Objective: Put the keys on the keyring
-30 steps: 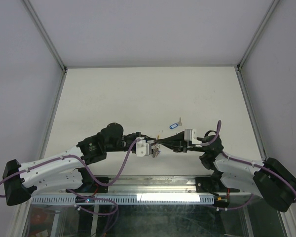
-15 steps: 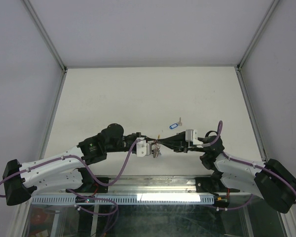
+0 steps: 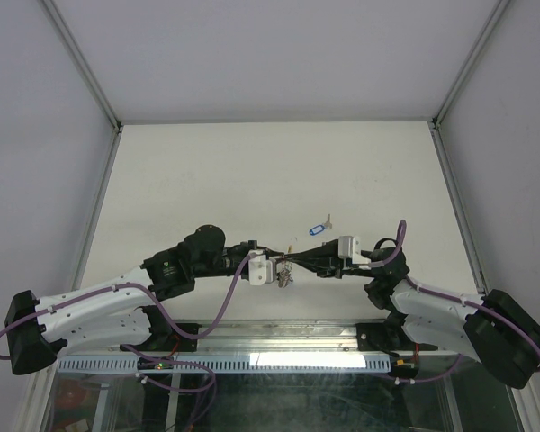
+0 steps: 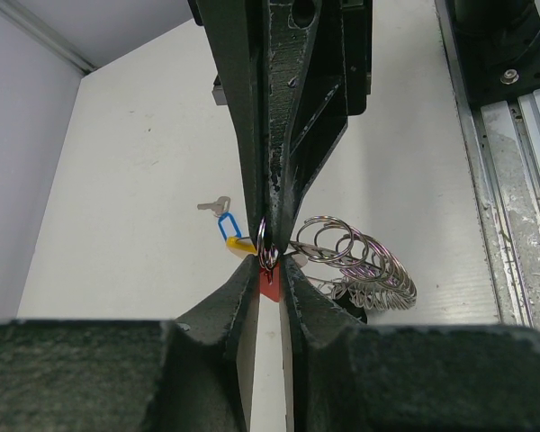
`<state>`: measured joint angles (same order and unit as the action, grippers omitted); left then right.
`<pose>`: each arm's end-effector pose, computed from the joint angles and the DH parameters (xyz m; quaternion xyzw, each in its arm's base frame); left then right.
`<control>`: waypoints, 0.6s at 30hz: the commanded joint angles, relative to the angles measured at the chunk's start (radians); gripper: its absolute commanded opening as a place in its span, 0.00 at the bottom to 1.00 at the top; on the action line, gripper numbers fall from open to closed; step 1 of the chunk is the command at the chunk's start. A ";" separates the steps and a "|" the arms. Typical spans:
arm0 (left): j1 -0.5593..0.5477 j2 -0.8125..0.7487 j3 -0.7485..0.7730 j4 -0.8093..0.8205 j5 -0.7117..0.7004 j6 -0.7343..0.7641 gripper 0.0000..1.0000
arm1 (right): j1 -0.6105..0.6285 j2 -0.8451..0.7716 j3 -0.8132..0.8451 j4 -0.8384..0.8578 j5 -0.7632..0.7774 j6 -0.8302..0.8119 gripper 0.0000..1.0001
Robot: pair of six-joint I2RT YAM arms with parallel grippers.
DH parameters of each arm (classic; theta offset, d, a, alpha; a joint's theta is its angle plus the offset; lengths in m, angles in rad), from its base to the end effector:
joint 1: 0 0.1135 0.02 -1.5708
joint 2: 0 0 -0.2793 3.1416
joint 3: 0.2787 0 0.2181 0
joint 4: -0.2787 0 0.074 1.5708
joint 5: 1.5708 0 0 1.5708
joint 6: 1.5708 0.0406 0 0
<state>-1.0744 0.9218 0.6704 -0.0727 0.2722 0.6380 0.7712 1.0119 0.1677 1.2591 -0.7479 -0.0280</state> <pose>0.0744 -0.1603 0.3060 0.6595 0.4673 -0.2328 0.5408 0.0890 0.1251 0.2753 -0.4797 0.3495 0.4691 0.6540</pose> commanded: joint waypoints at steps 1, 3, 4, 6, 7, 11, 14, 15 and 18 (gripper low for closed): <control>-0.009 -0.005 -0.001 0.058 0.028 -0.017 0.13 | 0.005 0.000 0.024 0.072 0.002 -0.001 0.00; -0.009 -0.006 -0.001 0.058 0.027 -0.016 0.12 | 0.005 0.002 0.024 0.072 0.002 -0.002 0.00; -0.009 -0.006 0.000 0.059 0.027 -0.016 0.12 | 0.005 0.003 0.024 0.072 0.001 -0.001 0.00; -0.009 -0.005 0.001 0.058 0.029 -0.017 0.12 | 0.005 0.006 0.026 0.072 0.000 -0.002 0.00; -0.009 -0.005 0.003 0.058 0.030 -0.017 0.12 | 0.005 0.009 0.026 0.070 0.000 -0.002 0.00; -0.009 -0.001 0.002 0.059 0.039 -0.023 0.15 | 0.005 0.011 0.024 0.069 0.001 -0.004 0.00; -0.009 0.000 0.003 0.059 0.046 -0.025 0.15 | 0.005 0.013 0.026 0.069 0.002 -0.006 0.00; -0.009 0.000 0.002 0.058 0.047 -0.024 0.13 | 0.006 0.013 0.026 0.069 0.001 -0.006 0.00; -0.009 0.000 0.003 0.059 0.046 -0.024 0.06 | 0.005 0.013 0.026 0.069 -0.001 -0.005 0.00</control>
<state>-1.0744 0.9241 0.6704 -0.0731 0.2806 0.6319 0.7712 1.0260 0.1677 1.2621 -0.7490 -0.0280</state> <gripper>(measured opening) 0.099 0.007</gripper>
